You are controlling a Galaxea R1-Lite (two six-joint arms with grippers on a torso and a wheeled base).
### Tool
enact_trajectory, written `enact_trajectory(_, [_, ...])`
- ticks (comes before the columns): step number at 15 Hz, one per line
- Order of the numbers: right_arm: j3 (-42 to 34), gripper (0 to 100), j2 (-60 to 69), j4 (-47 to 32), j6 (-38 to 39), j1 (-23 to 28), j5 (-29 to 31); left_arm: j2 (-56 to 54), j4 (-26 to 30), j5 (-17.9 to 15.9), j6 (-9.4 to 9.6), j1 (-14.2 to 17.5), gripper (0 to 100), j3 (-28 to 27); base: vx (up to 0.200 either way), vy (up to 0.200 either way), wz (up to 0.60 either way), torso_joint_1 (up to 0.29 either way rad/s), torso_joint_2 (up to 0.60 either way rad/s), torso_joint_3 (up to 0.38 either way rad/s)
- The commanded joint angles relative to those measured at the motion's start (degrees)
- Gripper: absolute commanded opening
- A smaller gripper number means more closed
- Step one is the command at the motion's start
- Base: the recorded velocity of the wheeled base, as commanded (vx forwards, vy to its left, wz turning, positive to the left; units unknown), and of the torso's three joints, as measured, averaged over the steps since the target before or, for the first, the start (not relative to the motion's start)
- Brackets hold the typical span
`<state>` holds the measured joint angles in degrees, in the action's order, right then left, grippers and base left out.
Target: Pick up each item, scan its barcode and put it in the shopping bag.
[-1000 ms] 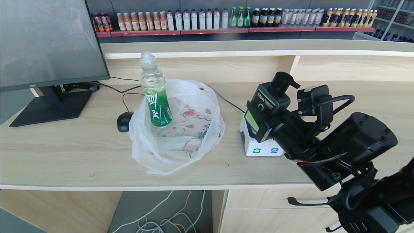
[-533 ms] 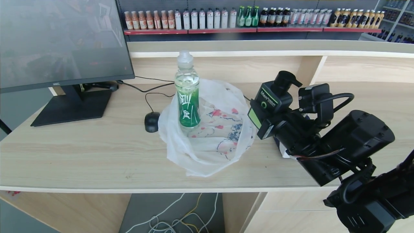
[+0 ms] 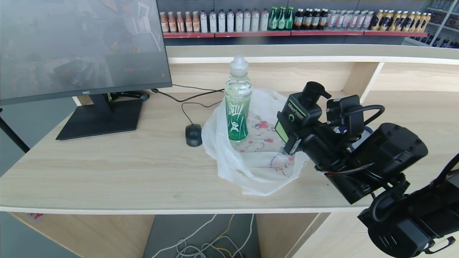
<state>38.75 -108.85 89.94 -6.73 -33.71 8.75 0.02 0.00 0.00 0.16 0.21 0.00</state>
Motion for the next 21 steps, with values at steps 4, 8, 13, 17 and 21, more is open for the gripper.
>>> enact_trajectory(4, [3.3,0,-5.9,0.1,0.0,2.9,-0.1,0.0,0.0,0.0,0.02,0.0,100,0.0,0.000,0.000,0.00,0.000,0.00,0.000])
enact_trajectory(8, [4.2,0,-9.5,0.1,0.2,2.2,-0.1,0.0,0.0,0.0,-0.07,0.0,100,0.0,0.000,0.000,0.00,0.000,0.00,0.000])
enact_trajectory(13, [6.9,0,-13.0,0.1,0.1,2.6,-0.1,0.0,0.0,0.0,0.02,0.0,100,0.0,0.000,0.000,0.00,0.000,0.00,0.000])
enact_trajectory(17, [9.0,0,-15.7,0.1,0.2,3.0,-0.1,0.0,-0.1,0.0,-0.07,0.0,100,0.0,0.000,0.000,0.00,0.000,0.00,0.000])
enact_trajectory(21, [9.5,0,-16.7,0.1,0.2,4.4,-0.1,0.0,-0.1,0.0,-0.07,0.0,100,0.0,0.000,0.000,0.00,0.000,0.00,0.000])
